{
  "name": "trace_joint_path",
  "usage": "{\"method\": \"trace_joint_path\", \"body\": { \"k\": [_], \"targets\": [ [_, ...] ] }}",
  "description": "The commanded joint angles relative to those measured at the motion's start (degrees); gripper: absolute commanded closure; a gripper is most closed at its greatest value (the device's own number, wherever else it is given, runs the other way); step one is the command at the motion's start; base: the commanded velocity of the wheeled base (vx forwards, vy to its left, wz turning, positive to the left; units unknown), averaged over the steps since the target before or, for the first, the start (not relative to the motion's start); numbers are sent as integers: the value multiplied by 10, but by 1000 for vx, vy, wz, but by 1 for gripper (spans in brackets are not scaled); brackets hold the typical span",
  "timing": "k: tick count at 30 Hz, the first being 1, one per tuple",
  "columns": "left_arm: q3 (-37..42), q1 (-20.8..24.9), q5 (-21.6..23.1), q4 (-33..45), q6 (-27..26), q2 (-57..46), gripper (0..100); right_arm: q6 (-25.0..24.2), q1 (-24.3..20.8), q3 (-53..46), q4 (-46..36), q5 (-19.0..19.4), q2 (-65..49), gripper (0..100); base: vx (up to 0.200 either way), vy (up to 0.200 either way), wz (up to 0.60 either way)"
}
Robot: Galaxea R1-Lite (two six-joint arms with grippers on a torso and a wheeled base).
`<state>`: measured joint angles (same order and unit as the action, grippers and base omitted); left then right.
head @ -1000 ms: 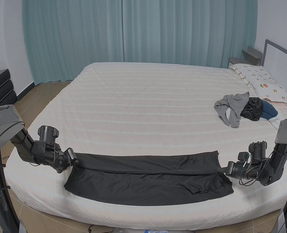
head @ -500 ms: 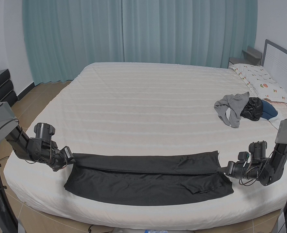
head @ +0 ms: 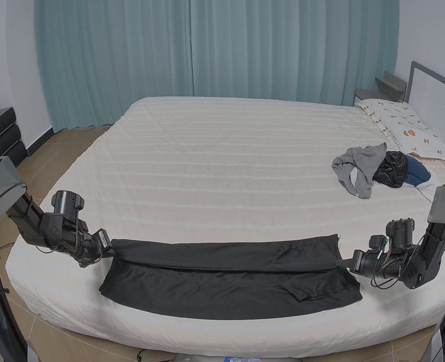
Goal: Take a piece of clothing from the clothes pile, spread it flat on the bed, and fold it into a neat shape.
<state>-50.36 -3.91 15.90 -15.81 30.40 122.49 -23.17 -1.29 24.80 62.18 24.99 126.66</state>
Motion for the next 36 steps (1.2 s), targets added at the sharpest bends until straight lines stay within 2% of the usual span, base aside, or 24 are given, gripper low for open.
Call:
{"method": "trace_joint_path", "body": {
  "k": [1,6,7,8,9,16,18,19,21,25,28,32,35,36],
  "targets": [
    [-1,3,0,0,0,8,100,1,-2,0,0,-1,8,100,0,0,0],
    [-2,4,1,0,0,18,100,1,-7,4,0,-2,20,100,0,0,0],
    [-3,4,1,1,0,20,100,1,-8,6,0,-3,26,0,0,0,0],
    [-3,4,1,1,0,20,100,1,-8,6,0,-3,26,0,0,0,0],
    [-4,5,1,1,0,22,0,1,-9,9,0,-3,35,0,0,0,0],
    [-6,4,2,-1,4,17,0,-15,-5,11,2,3,17,0,0,0,0],
    [-15,2,5,-3,8,17,0,-49,-1,13,3,4,1,0,0,0,0],
    [-15,2,5,-3,8,17,0,-49,-1,13,3,4,1,0,0,0,0],
    [-28,0,6,-6,26,19,0,-94,4,13,22,1,-9,0,0,0,0],
    [-56,1,4,-9,67,31,0,-132,16,11,49,-2,3,0,0,0,0],
    [-74,3,0,-19,76,56,0,-164,24,10,51,-4,11,0,0,0,0],
    [-79,6,-1,-41,74,74,0,-193,36,10,51,-6,14,0,0,0,0],
    [-80,8,-2,-48,69,79,0,-197,37,12,51,-6,27,0,0,0,0],
    [-81,11,-3,-48,67,84,100,-197,38,13,54,-6,32,0,0,0,0]
  ]
}}
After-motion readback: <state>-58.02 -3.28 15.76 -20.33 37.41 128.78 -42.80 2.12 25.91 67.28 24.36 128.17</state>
